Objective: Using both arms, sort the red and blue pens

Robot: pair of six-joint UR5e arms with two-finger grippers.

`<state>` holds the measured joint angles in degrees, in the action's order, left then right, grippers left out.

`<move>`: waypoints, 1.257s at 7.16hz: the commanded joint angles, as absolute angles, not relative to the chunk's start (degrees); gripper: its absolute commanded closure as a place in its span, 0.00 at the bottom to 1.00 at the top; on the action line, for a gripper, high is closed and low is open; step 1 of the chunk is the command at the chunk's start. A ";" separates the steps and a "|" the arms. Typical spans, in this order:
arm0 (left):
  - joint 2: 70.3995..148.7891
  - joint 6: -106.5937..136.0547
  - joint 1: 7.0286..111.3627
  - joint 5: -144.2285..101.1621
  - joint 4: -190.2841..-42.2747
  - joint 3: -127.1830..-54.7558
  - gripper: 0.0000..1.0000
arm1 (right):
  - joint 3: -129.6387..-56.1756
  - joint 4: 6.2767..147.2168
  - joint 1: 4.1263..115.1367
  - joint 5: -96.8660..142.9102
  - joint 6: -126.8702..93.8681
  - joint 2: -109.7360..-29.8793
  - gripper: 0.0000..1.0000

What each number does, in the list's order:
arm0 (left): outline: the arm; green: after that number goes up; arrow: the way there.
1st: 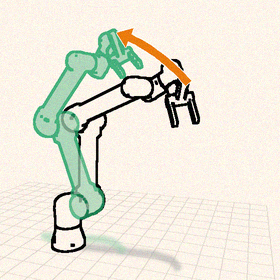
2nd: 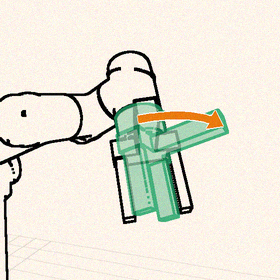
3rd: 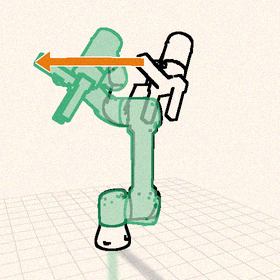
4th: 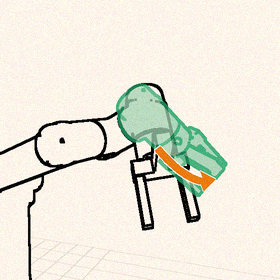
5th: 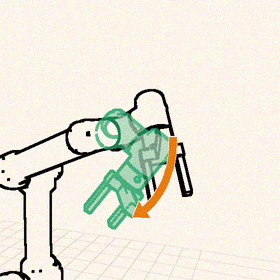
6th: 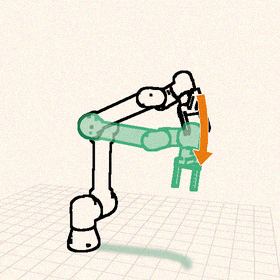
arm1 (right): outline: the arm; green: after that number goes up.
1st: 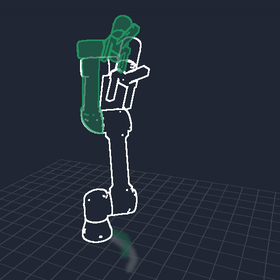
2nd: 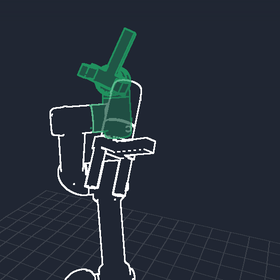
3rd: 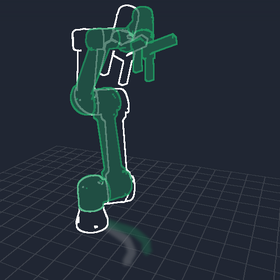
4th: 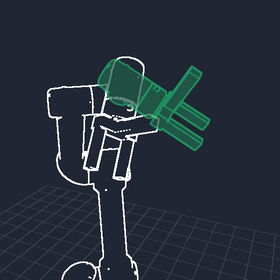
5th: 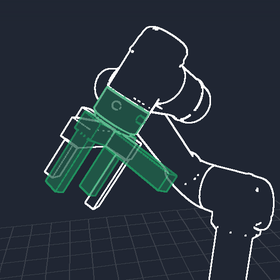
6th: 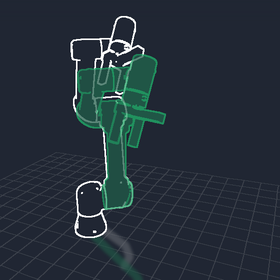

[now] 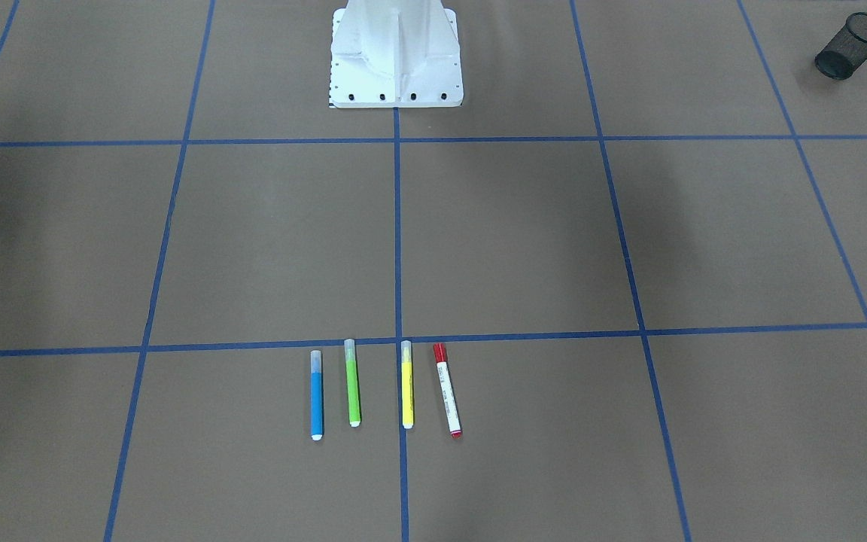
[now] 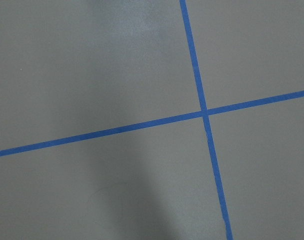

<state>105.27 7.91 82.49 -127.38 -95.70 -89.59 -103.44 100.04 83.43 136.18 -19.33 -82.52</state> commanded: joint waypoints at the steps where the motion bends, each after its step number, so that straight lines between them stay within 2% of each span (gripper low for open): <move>1: 111.86 20.75 76.94 -129.20 -93.16 -89.82 0.00 | -99.43 100.37 80.33 138.58 -25.36 -74.14 0.00; 5: 126.17 49.77 55.25 -128.15 -93.25 -86.86 0.00 | -96.25 101.96 72.87 136.43 -30.40 -66.90 0.00; 7: 136.44 56.92 48.90 -123.86 -94.04 -78.01 0.00 | -96.59 99.60 66.57 127.91 -37.40 -65.49 0.00; 9: 144.11 58.36 45.45 -119.11 -96.22 -69.39 0.01 | -96.68 97.21 65.48 128.23 -39.11 -65.21 0.00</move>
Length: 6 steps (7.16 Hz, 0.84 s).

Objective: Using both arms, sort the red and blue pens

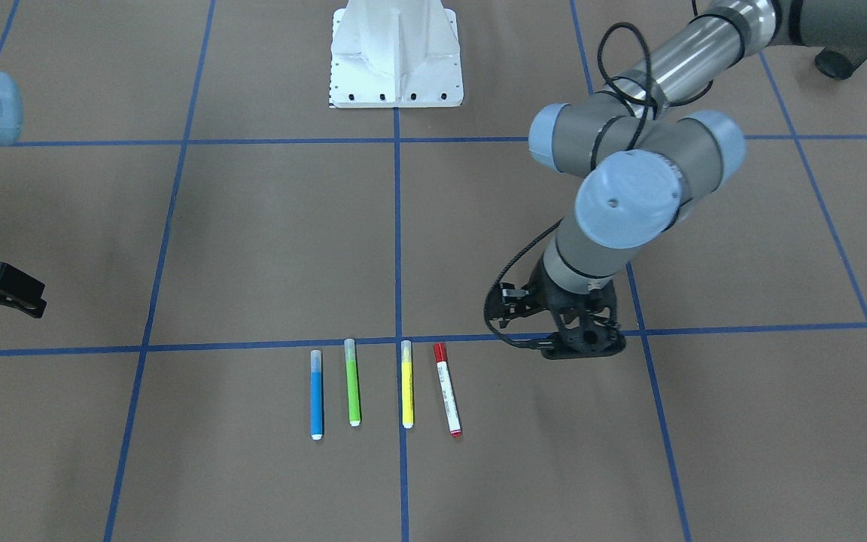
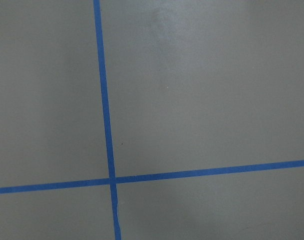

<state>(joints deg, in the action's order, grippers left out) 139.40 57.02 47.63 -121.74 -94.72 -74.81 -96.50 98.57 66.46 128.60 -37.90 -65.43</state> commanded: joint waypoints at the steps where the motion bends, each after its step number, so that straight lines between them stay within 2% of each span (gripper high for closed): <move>1: 145.53 58.53 44.48 -118.57 -98.42 -66.30 0.01 | -96.68 97.21 65.30 129.19 -39.20 -65.13 0.00; 2: 147.03 60.36 42.91 -116.04 -99.39 -64.27 0.09 | -96.77 97.12 65.04 129.72 -39.29 -65.13 0.00; 6: 147.83 64.42 40.87 -113.13 -107.65 -58.19 0.13 | -96.94 97.12 65.13 131.66 -39.29 -65.04 0.00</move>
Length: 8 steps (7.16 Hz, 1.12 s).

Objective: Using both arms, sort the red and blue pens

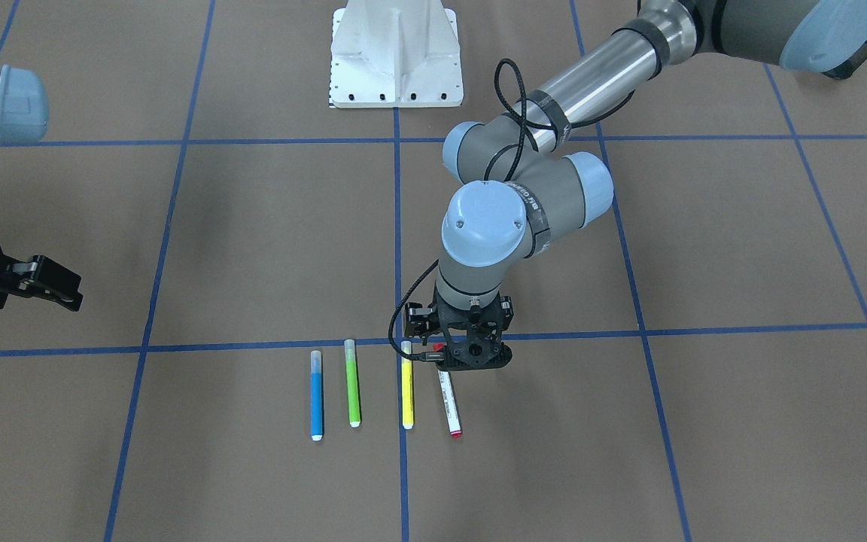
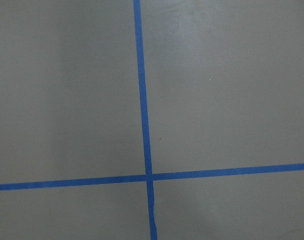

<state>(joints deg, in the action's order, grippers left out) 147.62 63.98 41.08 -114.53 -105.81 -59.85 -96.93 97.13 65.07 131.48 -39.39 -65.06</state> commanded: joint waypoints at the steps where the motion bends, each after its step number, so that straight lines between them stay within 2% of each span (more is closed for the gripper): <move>1: 148.09 64.42 40.87 -112.94 -107.93 -57.49 0.22 | -96.94 97.21 65.04 131.66 -39.29 -65.04 0.00; 2: 148.62 64.42 40.87 -113.03 -108.02 -56.87 0.33 | -96.86 97.21 65.13 131.75 -39.29 -65.04 0.00; 3: 149.06 64.42 40.87 -113.03 -108.02 -56.60 0.36 | -96.86 97.21 65.13 131.75 -39.29 -65.13 0.00; 6: 151.08 64.42 40.87 -112.77 -111.43 -51.35 0.37 | -96.77 97.21 65.21 131.84 -39.29 -65.30 0.00; 8: 151.96 64.42 40.87 -111.97 -111.62 -49.93 0.40 | -96.77 97.21 65.21 131.84 -39.29 -65.21 0.00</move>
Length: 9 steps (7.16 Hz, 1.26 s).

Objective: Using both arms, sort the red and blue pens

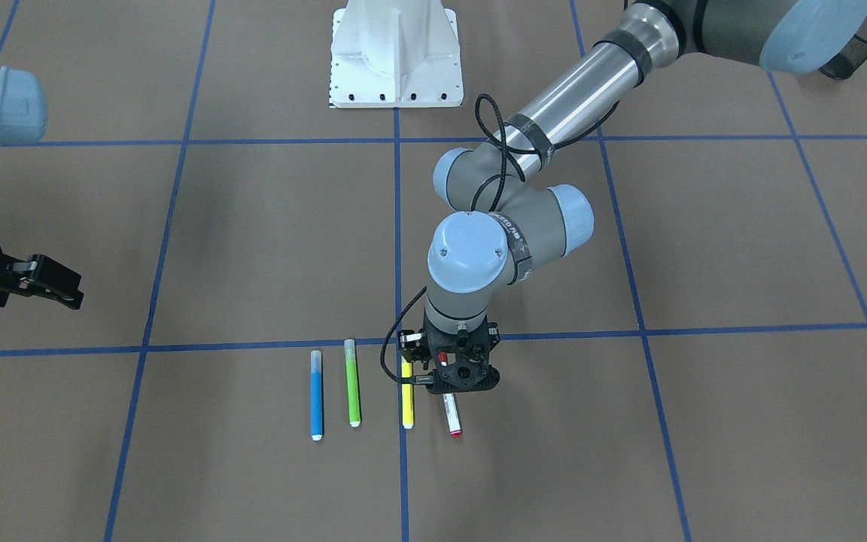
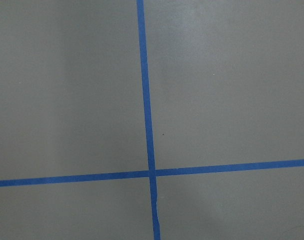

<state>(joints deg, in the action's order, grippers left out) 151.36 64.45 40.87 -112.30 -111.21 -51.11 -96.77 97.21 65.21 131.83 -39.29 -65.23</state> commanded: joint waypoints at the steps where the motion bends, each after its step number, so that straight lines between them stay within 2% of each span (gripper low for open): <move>1: 152.22 64.51 40.87 -112.06 -111.62 -49.66 0.46 | -96.77 97.21 65.21 131.92 -39.29 -65.21 0.00; 9: 152.23 64.42 40.34 -112.06 -111.71 -48.87 0.50 | -96.50 97.29 65.30 132.19 -39.29 -65.30 0.00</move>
